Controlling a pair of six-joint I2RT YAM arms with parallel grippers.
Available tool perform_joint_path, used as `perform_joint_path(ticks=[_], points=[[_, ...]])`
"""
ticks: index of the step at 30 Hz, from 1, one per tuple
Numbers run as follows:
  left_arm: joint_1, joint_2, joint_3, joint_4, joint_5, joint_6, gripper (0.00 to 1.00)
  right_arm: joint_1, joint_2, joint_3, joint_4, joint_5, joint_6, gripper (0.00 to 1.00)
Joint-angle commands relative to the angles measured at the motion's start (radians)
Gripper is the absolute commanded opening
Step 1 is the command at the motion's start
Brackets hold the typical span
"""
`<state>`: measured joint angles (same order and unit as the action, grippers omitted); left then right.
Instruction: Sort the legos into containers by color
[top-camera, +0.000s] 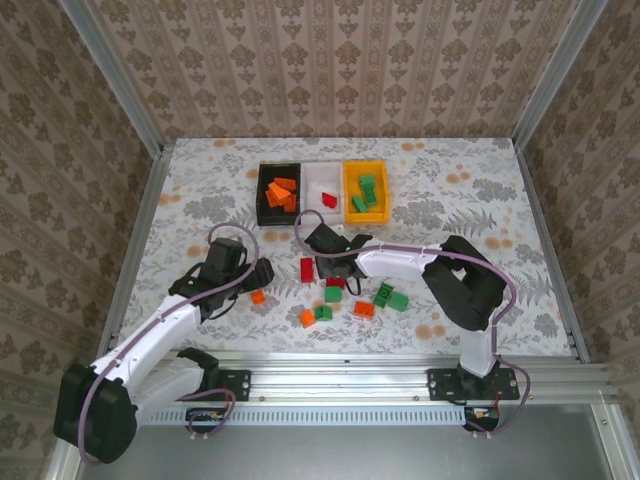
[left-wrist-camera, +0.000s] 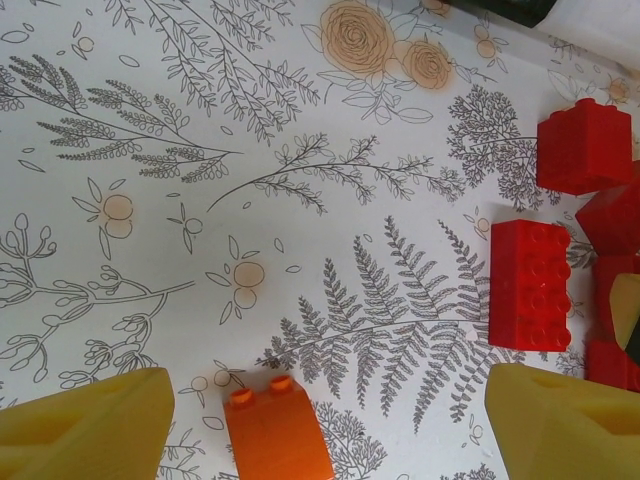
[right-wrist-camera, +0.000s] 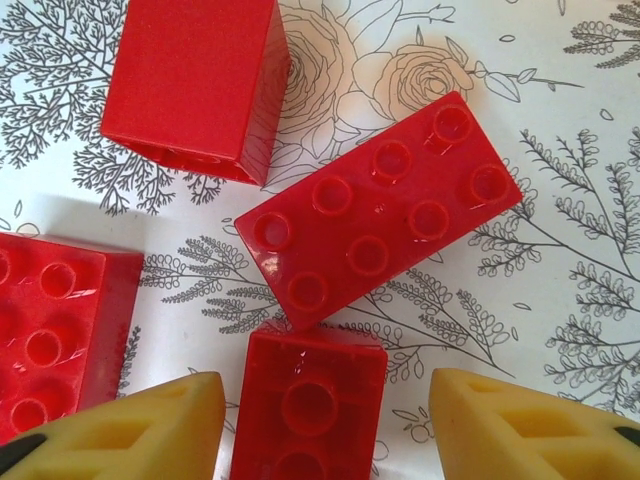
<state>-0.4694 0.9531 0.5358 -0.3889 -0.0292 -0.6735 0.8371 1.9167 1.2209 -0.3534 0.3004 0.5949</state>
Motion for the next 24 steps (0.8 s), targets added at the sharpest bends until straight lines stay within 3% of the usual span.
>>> perform_joint_path(ticks=[1, 5, 13, 20, 24], points=[[0.008, -0.017, -0.009, 0.026, 0.023, 0.017, 0.84, 0.007, 0.035, 0.024, -0.038, 0.029, 0.022, 0.53], [0.008, -0.023, -0.01, 0.024, 0.028, 0.027, 0.84, 0.007, 0.043, 0.028, -0.038, 0.026, 0.026, 0.49], [0.054, -0.04, -0.02, 0.026, 0.037, 0.028, 0.84, 0.018, 0.001, 0.022, -0.036, 0.066, 0.015, 0.3], [0.065, -0.037, 0.0, 0.03, 0.048, 0.035, 0.85, 0.035, -0.12, 0.018, -0.073, 0.099, -0.029, 0.27], [0.079, -0.028, 0.007, 0.035, 0.047, 0.028, 0.89, 0.013, -0.133, 0.121, -0.11, 0.147, -0.125, 0.27]])
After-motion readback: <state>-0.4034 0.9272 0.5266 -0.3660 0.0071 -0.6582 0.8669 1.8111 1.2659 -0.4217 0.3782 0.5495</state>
